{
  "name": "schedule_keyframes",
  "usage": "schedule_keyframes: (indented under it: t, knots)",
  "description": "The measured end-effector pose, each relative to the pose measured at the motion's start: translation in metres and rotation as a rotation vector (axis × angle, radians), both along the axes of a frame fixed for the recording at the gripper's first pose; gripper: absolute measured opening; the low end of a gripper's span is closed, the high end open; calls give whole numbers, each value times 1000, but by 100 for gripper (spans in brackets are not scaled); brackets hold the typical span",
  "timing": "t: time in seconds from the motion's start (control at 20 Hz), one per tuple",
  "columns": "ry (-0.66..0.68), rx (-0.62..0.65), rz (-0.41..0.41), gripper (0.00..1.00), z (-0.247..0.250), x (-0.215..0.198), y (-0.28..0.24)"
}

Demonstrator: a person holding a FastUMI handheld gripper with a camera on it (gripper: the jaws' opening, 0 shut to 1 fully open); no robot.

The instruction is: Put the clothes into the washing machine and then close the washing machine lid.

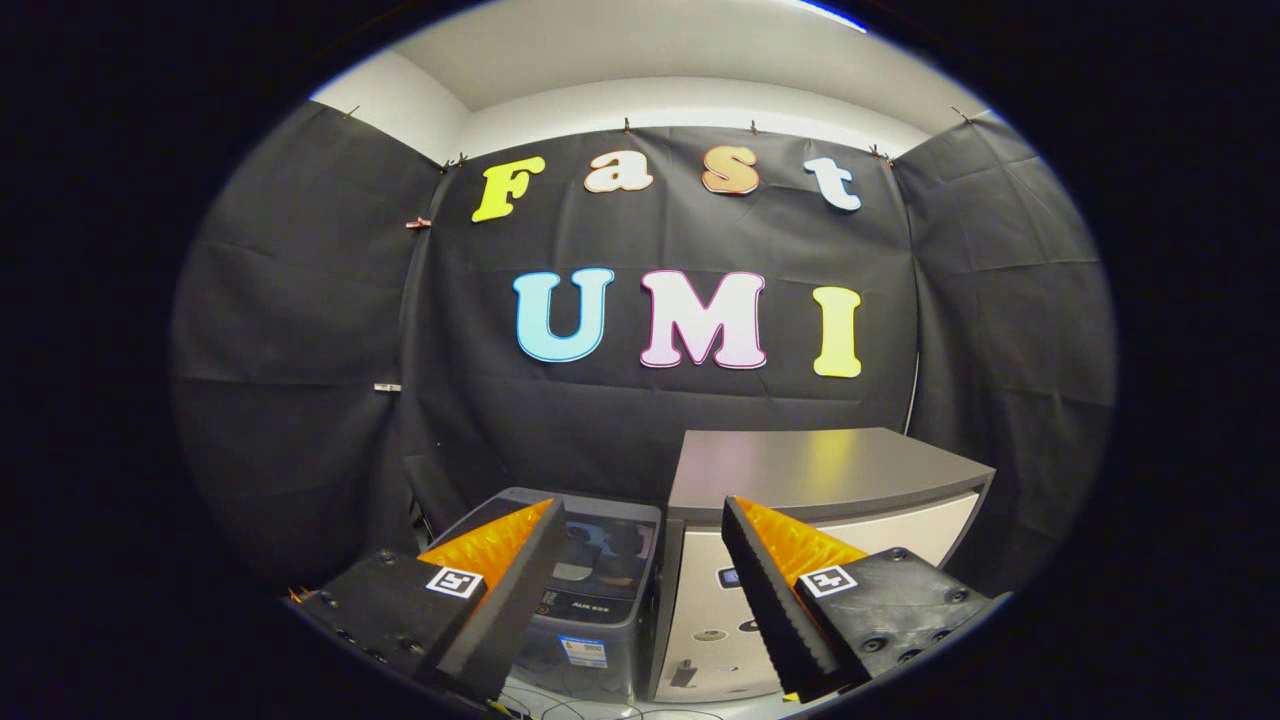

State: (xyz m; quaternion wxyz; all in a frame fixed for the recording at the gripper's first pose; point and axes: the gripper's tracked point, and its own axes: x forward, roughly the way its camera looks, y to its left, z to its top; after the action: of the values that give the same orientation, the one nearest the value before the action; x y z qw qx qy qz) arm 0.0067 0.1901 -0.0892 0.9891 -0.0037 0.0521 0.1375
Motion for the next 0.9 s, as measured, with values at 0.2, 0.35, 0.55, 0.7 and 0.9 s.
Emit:
schedule_keyframes:
  t: [0.2, 0.35, 0.55, 0.7, 0.9]
  knots:
    - [-9, 6, -23, 99, 6, -1, -13]
    - [-7, 5, -37, 99, 5, -2, -19]
    - [12, 47, -49, 99, 6, -4, -9]
    - [9, 15, -49, 99, 0, -3, -4]
    - [31, 6, -43, 99, -11, -1, 0]
